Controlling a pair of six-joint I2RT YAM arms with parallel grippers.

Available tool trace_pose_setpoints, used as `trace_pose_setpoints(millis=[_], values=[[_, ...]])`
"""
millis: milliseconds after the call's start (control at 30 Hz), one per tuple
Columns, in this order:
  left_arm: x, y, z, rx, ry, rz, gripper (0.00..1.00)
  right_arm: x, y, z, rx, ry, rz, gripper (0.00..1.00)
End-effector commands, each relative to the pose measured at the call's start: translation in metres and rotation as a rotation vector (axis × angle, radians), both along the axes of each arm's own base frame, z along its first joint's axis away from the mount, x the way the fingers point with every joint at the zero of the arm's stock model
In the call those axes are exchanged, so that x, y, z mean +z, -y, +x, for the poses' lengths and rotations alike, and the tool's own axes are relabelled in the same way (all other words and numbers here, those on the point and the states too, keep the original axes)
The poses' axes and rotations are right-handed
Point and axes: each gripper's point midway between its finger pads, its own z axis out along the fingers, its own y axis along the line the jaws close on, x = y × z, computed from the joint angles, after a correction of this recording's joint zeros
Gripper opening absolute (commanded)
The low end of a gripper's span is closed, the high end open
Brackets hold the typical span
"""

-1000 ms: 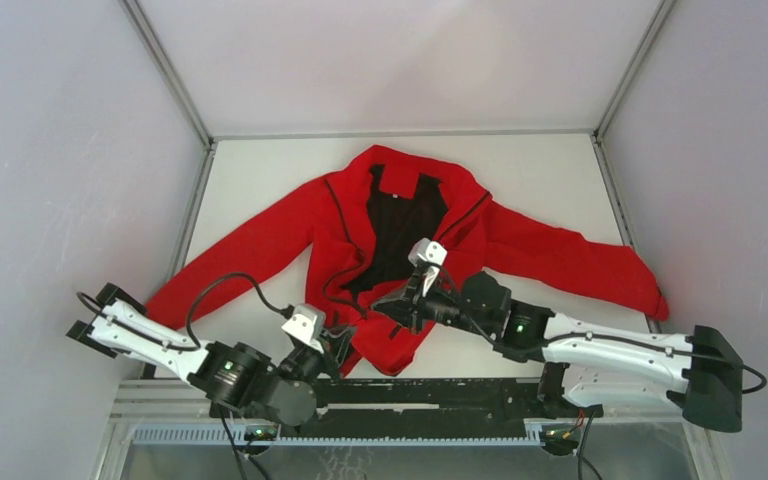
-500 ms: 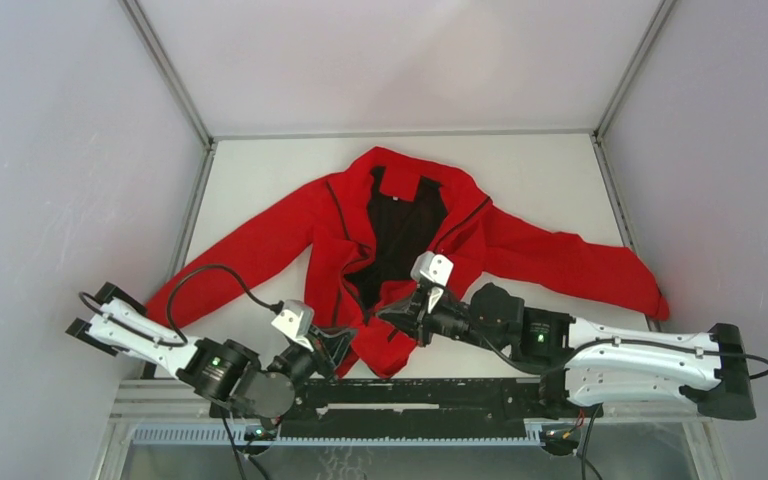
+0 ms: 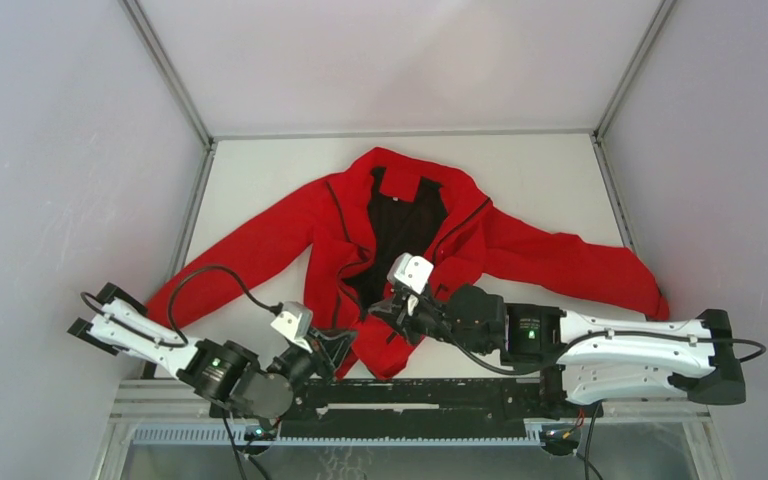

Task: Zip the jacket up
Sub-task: Zip the zipper on the jacket.

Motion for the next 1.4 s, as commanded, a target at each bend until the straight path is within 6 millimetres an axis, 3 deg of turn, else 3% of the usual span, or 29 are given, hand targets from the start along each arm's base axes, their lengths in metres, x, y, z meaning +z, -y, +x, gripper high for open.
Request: trace_pose_setpoints(millis=[0, 300, 567, 800, 1167, 1367], values=[[-0.009, -0.001, 0.001, 0.014, 0.027, 0.059, 0.15, 0.046, 0.001, 0.02, -0.09, 0.072, 0.085, 0.0], [-0.003, 0.0, 0.003, 0.057, 0.064, 0.135, 0.54, 0.049, -0.012, 0.025, -0.092, 0.069, 0.068, 0.0], [0.022, -0.002, 0.01, 0.111, 0.107, 0.135, 0.68, 0.042, -0.017, 0.024, -0.078, 0.057, 0.052, 0.0], [0.026, -0.011, 0.028, 0.162, 0.08, 0.121, 0.71, 0.043, -0.019, 0.021, -0.064, 0.054, 0.056, 0.0], [0.029, 0.013, 0.03, 0.091, 0.072, 0.135, 0.71, 0.036, -0.022, 0.021, -0.064, 0.047, 0.037, 0.0], [0.017, 0.024, 0.028, 0.084, 0.069, 0.188, 0.7, 0.034, -0.023, 0.022, -0.067, 0.047, 0.032, 0.0]])
